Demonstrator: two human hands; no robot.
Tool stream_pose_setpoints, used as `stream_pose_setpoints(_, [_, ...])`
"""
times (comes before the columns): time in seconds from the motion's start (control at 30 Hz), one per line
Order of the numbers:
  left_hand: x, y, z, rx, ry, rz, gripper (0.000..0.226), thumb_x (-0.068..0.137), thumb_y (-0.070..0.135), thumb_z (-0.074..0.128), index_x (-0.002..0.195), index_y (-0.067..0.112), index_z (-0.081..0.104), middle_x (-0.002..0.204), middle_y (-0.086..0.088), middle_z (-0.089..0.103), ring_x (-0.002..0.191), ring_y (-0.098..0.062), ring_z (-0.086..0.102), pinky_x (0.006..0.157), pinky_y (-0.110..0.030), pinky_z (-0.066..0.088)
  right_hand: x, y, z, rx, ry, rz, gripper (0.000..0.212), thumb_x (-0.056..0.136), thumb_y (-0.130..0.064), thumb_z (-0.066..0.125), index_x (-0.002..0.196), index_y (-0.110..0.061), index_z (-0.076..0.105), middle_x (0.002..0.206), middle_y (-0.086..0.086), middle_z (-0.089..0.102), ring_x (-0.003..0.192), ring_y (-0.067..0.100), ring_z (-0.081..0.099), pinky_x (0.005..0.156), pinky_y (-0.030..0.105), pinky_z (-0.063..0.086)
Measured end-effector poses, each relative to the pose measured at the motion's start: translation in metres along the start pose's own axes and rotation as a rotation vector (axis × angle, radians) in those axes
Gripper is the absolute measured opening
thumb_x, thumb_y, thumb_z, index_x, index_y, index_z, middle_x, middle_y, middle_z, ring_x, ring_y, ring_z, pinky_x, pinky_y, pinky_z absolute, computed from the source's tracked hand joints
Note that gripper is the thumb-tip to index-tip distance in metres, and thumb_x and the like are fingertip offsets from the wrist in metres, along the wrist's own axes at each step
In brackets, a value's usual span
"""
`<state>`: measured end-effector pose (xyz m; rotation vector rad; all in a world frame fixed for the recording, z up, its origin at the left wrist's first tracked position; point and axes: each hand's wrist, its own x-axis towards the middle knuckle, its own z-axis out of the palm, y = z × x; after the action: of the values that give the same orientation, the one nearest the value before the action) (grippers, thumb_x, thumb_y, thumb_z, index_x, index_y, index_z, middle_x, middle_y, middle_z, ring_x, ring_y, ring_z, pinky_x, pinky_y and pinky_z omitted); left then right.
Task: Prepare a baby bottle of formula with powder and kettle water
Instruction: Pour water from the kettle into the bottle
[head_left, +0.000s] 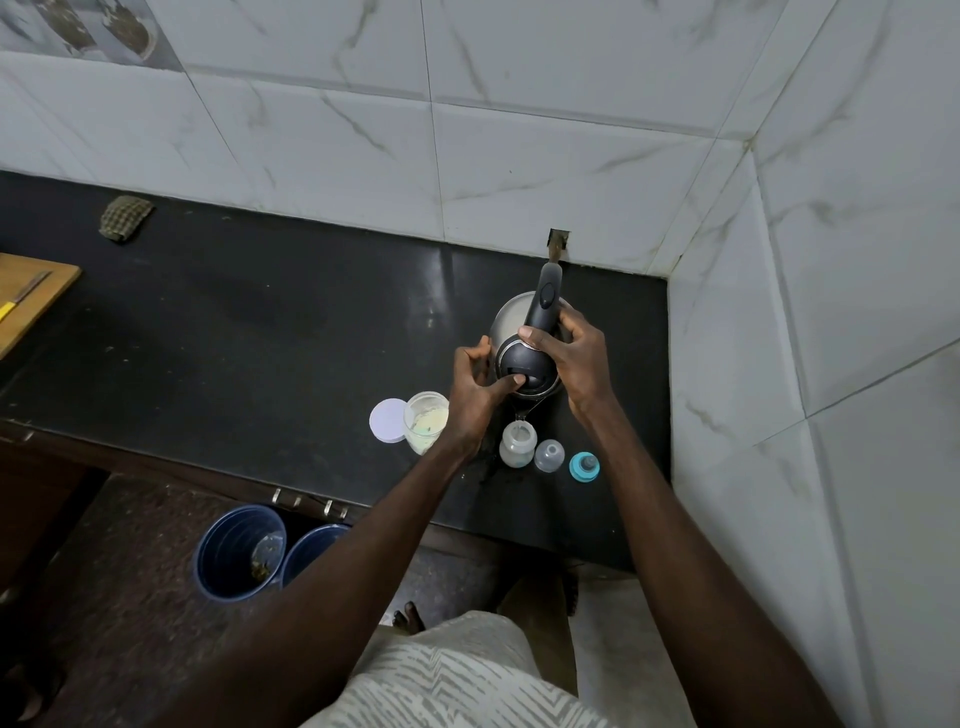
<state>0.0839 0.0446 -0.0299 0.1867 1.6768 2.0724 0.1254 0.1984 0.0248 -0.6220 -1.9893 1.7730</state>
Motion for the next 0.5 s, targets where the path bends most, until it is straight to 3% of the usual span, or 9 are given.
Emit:
stream_pose_setpoints(0.23, [0.012, -0.004, 0.001, -0.032, 0.03, -0.012, 0.051, 0.071, 0.014, 0.089, 0.107, 0.031, 0.058, 0.151, -0.005, 0.054, 0.138, -0.024, 0.056, 0.111, -0.057, 0.048, 0.007, 0.0, 0.0, 0.065, 0.012, 0.041, 0.047, 0.076, -0.028, 0.091, 0.118, -0.014, 0.075, 0.11, 0.001, 0.077, 0.101, 0.021, 0.076, 0.091, 0.046, 0.063])
stream_pose_setpoints(0.37, [0.024, 0.0, 0.001, -0.001, 0.066, -0.022, 0.059, 0.065, 0.021, 0.093, 0.111, 0.022, 0.056, 0.136, -0.011, 0.064, 0.127, -0.028, 0.064, 0.106, -0.059, 0.051, 0.017, -0.003, 0.001, 0.093, 0.011, 0.074, 0.038, 0.076, -0.028, 0.09, 0.107, -0.01, 0.077, 0.107, 0.01, 0.077, 0.092, 0.02, 0.075, 0.088, 0.048, 0.063])
stream_pose_setpoints(0.5, [0.032, 0.022, 0.006, 0.087, 0.077, -0.049, 0.056, 0.066, 0.028, 0.09, 0.111, 0.02, 0.056, 0.116, -0.01, 0.072, 0.109, -0.031, 0.072, 0.092, -0.054, 0.06, 0.032, -0.01, 0.002, 0.088, 0.014, 0.119, 0.035, 0.075, -0.034, 0.089, 0.098, -0.011, 0.078, 0.099, 0.012, 0.078, 0.087, 0.024, 0.076, 0.082, 0.044, 0.064])
